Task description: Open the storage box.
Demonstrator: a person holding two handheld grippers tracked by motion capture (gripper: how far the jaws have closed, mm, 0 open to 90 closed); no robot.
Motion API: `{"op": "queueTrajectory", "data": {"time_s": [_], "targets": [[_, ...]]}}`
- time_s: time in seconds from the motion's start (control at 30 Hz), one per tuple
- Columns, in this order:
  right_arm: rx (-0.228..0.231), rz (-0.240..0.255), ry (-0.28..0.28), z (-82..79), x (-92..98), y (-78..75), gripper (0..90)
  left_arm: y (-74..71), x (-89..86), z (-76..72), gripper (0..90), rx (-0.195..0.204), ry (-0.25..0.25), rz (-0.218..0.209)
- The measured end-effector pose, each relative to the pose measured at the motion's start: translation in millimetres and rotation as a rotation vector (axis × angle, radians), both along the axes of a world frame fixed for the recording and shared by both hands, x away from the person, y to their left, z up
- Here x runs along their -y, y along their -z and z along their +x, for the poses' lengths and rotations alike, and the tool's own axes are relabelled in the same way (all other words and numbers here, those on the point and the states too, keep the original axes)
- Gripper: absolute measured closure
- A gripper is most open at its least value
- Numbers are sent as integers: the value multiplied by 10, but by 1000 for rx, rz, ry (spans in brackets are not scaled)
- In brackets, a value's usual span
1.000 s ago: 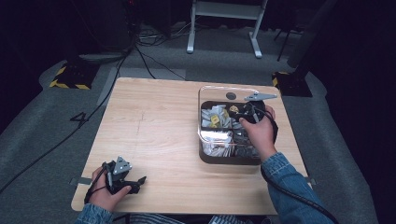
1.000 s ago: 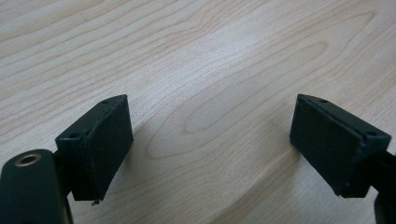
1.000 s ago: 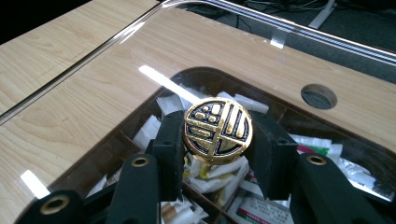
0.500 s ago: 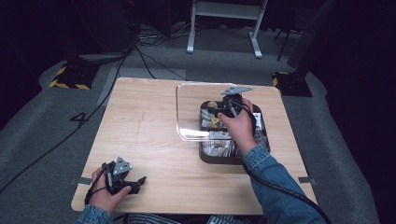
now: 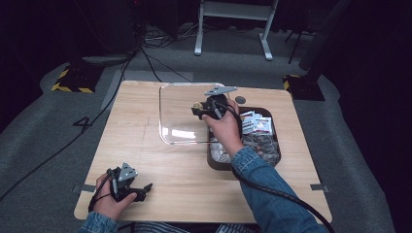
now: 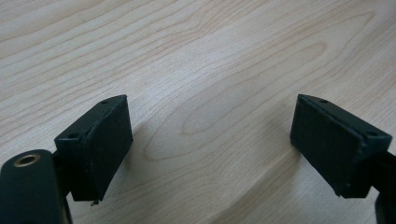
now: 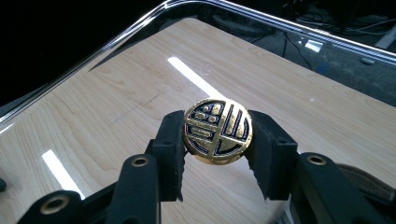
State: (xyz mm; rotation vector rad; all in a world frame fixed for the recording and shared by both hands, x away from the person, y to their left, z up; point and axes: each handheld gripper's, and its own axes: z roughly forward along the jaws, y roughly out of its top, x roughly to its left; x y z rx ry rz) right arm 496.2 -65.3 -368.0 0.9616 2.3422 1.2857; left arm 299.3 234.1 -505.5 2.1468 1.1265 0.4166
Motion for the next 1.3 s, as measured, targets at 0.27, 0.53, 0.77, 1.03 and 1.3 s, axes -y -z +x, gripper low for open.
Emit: {"op": "queueTrajectory", "data": {"time_s": [0.27,0.53,0.77,1.03,1.3], "targets": [[-32,31,-46,-37,-317,109,588,-1,0,0,131,-2,1,1],[-42,15,-90,-116,-616,246,588,-1,1,0,131,-2,1,2],[-52,6,-116,-175,-793,368,588,-1,1,0,131,-2,1,2],[-81,3,-119,-208,-957,620,588,-1,2,-1,131,-1,-1,2],[-90,-39,-108,-175,-992,832,588,-1,2,0,131,-2,1,2]]}}
